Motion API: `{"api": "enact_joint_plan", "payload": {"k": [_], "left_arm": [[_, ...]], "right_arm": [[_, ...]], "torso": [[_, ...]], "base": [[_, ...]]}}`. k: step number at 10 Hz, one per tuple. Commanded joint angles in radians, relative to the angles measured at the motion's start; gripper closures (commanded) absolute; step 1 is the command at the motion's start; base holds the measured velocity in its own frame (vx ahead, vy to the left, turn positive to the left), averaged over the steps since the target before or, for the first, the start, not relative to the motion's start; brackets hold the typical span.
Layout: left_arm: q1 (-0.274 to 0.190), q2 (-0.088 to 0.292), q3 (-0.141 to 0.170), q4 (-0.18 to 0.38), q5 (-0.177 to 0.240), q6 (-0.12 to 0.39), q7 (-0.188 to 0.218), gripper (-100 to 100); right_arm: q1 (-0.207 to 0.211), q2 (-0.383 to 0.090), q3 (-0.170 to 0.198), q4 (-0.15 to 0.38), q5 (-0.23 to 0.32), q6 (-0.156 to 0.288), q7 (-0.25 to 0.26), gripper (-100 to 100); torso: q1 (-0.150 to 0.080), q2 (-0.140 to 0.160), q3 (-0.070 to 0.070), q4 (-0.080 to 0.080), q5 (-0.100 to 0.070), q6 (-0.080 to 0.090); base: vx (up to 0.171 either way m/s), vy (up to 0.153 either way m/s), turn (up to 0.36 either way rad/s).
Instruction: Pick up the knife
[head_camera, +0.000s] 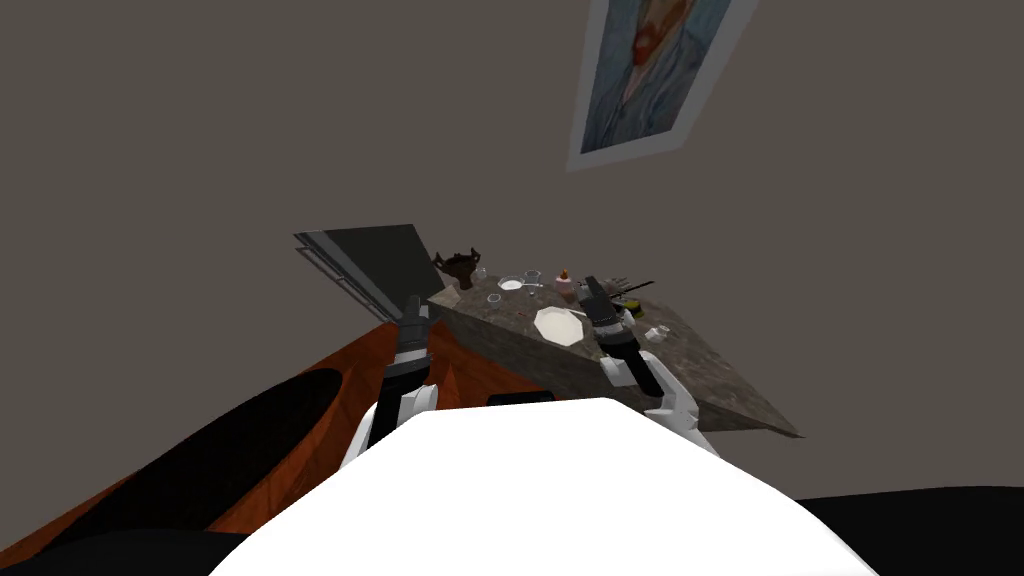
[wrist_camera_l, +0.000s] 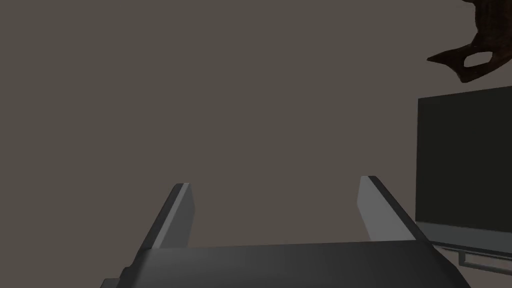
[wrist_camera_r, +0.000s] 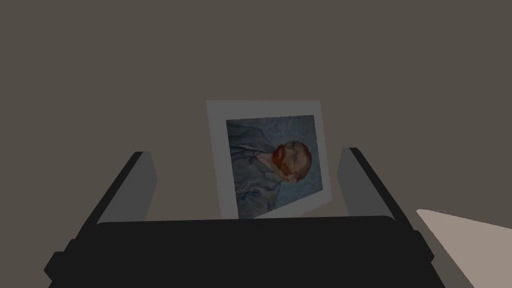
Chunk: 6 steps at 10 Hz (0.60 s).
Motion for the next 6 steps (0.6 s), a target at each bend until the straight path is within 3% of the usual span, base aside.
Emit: {"api": "enact_joint_plan", "payload": {"k": [1,2,3,5,6], "left_arm": [[0.0,0.0,0.0,0.0,0.0,0.0,0.0,0],[0.0,0.0,0.0,0.0,0.0,0.0,0.0,0],[0.0,0.0,0.0,0.0,0.0,0.0,0.0,0],[0.0,0.0,0.0,0.0,0.0,0.0,0.0,0],[0.0,0.0,0.0,0.0,0.0,0.0,0.0,0]], "right_arm": [[-0.012,-0.036,0.004,0.019,0.009,-0.013,-0.002,-100],[-0.032,-0.074,0.01,0.053,0.025,-0.031,-0.005,-100],[-0.032,-0.082,0.01,0.053,0.025,-0.031,-0.005,-100],[-0.071,-0.152,0.026,0.122,0.059,-0.07,-0.014,-100],[-0.071,-0.178,0.026,0.127,0.059,-0.07,-0.014,-100]], "torso": [[0.0,0.0,0.0,0.0,0.0,0.0],[-0.001,0.0,0.0,0.0,0.0,0.001],[-0.001,0.0,0.0,0.0,0.0,0.0],[-0.002,0.0,0.0,0.0,0.0,0.0],[-0.001,0.0,0.0,0.0,0.0,0.0]], "base": [[0.001,0.051,0.213],[0.003,0.05,0.304],[0.005,0.031,0.248],[0.006,0.044,0.429],[0.013,0.032,0.269]]}}
